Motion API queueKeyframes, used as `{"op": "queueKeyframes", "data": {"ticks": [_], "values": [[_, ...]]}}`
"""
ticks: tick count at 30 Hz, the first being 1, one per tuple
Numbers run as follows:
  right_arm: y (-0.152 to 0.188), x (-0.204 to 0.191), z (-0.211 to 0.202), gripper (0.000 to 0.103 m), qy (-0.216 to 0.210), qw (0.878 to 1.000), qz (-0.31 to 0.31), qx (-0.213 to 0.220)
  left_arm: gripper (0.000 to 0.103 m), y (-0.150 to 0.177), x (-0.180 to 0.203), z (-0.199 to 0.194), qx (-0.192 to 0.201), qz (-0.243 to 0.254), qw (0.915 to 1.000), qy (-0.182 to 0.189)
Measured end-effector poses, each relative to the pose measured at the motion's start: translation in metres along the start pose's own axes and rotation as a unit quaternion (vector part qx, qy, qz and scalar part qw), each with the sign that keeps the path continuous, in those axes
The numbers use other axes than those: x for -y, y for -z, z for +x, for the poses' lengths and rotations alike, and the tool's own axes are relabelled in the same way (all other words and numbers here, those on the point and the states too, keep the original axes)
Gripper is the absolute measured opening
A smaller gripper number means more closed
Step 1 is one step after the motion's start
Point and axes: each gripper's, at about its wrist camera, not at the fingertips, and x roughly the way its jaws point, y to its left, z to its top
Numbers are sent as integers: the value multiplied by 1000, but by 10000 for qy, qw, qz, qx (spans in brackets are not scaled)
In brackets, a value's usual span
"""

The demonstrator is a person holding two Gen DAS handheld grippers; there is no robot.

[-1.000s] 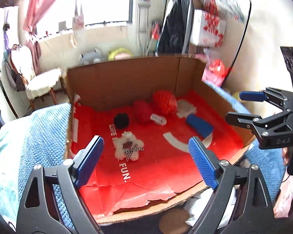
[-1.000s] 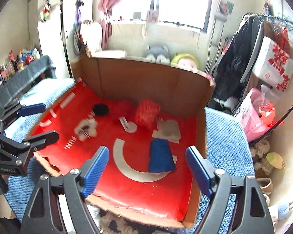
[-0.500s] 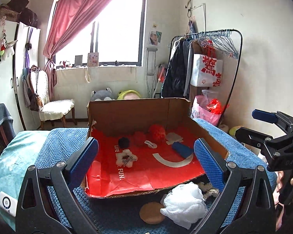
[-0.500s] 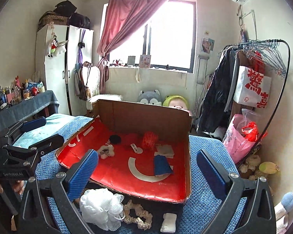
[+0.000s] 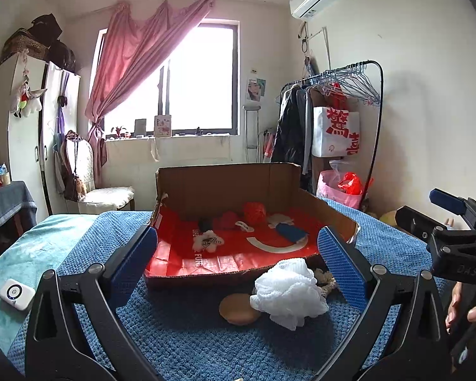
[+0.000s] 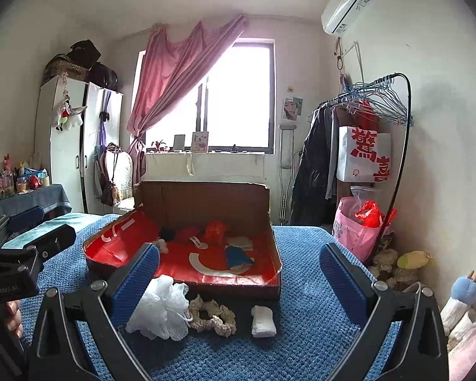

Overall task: Organize soft objects
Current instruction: 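Move both tools back over the blanket toward the sponge and towel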

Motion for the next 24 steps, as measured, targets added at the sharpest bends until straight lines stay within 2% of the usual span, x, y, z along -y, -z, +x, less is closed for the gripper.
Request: {"op": "queueKeyframes", "data": {"ticks": [6,15,24], "values": [[33,1,-2,103,111,9999,103,45,103,22,-1,3,-90,-89,9999,-62],[68,1,9,103,84,9991,289,-287,103,55,-3,15,-457,-177,9987,-110],[85,3,24,103,96,9972,334,-666,103,75,-4,24,-877,-226,9958,-129]]}}
